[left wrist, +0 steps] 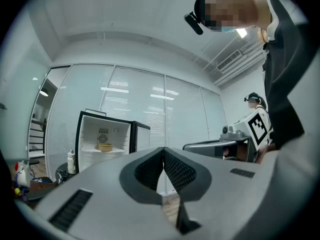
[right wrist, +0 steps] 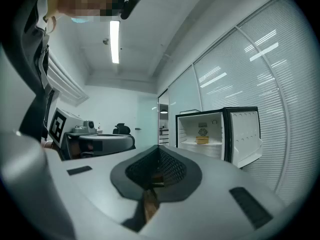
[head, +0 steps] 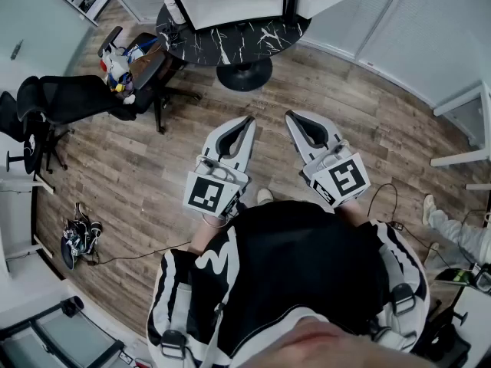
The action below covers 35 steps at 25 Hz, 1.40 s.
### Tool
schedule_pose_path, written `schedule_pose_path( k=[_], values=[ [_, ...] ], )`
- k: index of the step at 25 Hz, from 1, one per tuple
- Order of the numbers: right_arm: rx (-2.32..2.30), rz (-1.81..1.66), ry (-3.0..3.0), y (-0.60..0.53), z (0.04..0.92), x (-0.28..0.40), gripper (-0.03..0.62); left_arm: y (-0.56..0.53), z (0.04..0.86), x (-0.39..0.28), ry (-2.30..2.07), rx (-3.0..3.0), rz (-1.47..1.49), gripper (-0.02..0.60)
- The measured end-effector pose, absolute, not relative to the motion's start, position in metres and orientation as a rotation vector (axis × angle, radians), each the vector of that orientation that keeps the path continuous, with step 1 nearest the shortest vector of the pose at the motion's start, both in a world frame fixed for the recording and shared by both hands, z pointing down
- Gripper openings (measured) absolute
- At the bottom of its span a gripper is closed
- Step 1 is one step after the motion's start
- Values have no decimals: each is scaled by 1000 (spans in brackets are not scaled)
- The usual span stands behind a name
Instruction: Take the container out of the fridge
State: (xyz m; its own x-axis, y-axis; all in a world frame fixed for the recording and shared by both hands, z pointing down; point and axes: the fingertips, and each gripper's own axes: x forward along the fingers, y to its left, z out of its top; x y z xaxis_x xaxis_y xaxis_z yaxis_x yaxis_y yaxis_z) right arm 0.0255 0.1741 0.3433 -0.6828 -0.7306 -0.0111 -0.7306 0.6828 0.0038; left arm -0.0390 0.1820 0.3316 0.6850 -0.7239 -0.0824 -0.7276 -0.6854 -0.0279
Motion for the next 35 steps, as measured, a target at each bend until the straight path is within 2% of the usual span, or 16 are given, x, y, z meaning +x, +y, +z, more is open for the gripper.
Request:
schedule_pose_path(
  k=[35],
  values=[
    [-1264,-73,2831,148,358,-2,11,157,344,-78,1282,-2837,128,9]
  ],
)
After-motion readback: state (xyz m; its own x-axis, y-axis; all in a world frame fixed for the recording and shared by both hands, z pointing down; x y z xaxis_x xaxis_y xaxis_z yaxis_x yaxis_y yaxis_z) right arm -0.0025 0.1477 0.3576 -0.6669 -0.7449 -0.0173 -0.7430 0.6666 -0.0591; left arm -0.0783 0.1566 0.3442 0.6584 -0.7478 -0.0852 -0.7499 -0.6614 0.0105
